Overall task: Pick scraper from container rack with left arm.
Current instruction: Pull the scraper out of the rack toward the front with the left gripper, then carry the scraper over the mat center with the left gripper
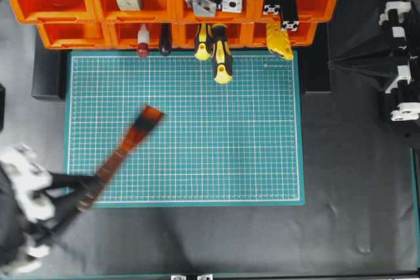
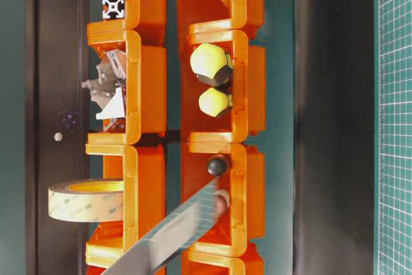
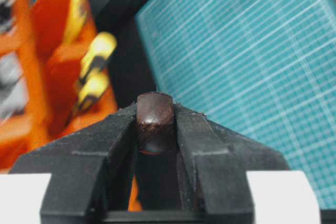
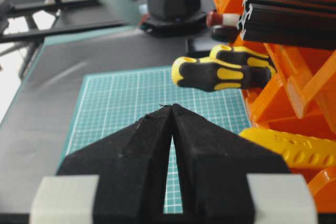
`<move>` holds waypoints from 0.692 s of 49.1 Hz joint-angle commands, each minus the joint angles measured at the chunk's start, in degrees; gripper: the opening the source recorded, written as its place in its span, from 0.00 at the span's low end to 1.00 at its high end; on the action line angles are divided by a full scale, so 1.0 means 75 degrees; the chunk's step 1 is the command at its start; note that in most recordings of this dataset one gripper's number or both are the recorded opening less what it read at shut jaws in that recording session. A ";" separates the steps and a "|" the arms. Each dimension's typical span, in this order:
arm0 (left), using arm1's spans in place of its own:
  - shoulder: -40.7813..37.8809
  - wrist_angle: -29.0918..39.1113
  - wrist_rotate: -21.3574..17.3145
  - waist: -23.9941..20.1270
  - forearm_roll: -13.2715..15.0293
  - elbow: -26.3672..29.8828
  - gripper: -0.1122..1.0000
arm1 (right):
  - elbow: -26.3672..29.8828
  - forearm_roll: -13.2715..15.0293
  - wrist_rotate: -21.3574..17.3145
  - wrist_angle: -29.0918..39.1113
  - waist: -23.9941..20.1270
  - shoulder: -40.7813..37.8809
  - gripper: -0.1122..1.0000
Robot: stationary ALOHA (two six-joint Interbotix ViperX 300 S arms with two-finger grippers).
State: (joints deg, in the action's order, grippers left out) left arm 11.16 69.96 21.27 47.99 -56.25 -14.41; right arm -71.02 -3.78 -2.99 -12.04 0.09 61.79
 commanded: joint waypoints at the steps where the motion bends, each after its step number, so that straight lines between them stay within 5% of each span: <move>1: -0.0234 -0.0902 0.0047 -0.0457 -0.0035 -0.0070 0.29 | 0.0234 -0.0152 -0.0012 0.0094 0.0012 0.0012 0.10; 18: -0.0539 -0.4172 -0.0234 -0.2484 -0.0047 -0.1711 0.29 | 0.0281 -0.0738 0.0000 0.0352 0.0070 0.0141 0.10; 27: -0.0539 -0.4746 -0.1031 -0.3211 -0.0047 -0.1875 0.29 | 0.0328 -0.0844 0.0000 0.0551 0.0152 0.0234 0.10; 34: -0.0621 -0.5227 -0.1137 -0.3738 -0.0035 -0.1957 0.29 | 0.0340 -0.0855 0.0000 0.0703 0.0188 0.0281 0.10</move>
State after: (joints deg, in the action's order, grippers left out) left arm 6.33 32.87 12.83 22.50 -56.25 -29.36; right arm -70.58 -9.93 -2.99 -7.12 1.32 64.25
